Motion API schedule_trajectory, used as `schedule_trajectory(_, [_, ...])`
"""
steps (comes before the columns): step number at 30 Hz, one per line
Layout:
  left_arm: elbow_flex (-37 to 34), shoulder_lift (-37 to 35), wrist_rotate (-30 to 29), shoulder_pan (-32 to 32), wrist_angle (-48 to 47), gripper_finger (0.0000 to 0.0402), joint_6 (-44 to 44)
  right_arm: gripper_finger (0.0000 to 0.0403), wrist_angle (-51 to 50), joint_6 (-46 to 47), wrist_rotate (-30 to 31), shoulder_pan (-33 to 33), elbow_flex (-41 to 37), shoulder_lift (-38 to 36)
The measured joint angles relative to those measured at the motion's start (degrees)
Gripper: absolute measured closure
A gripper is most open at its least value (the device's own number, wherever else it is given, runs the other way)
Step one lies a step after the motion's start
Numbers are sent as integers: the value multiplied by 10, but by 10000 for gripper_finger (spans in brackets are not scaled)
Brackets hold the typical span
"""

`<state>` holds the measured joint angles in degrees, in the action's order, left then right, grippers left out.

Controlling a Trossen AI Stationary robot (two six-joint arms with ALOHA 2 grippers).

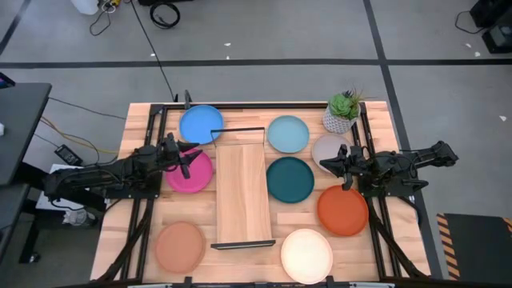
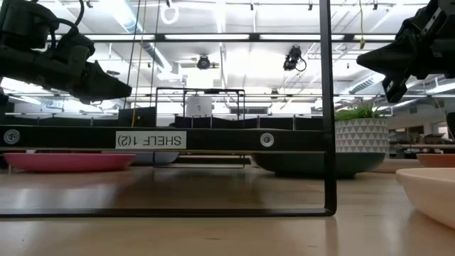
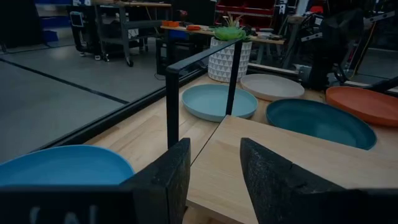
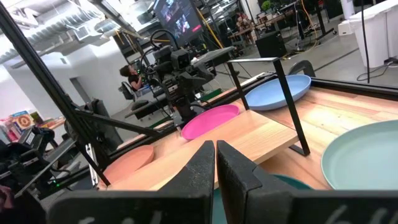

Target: Place and stack plates onto a shelf

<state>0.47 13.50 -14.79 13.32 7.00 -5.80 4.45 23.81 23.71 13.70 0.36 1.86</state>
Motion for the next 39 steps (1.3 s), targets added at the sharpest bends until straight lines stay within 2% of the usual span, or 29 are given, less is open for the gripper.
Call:
schedule_trajectory(7, [0, 0, 0, 0, 0, 255, -13, 380, 0, 0, 0, 0, 0, 0])
schedule_trajectory(13, [0, 0, 1, 0, 0, 255, -217, 380, 0, 0, 0, 0, 0, 0])
schedule_trajectory(15, [0, 0, -4, 0, 0, 255, -250, 380, 0, 0, 0, 0, 0, 0])
schedule_trajectory(24, [0, 0, -33, 0, 8, 255, -143, 380, 0, 0, 0, 0, 0, 0])
schedule_trajectory(31, [0, 0, -36, 0, 29, 255, -180, 380, 0, 0, 0, 0, 0, 0])
schedule_trajectory(33, [0, 0, -34, 0, 43, 255, -262, 380, 1, 0, 5, 0, 0, 0])
schedule_trajectory(36, [0, 0, -34, 0, 92, 255, -446, 380, 6, 0, 24, 0, 0, 0])
schedule_trajectory(39, [0, 0, -48, 0, 129, 255, -547, 380, 42, 0, 64, 0, 0, 0])
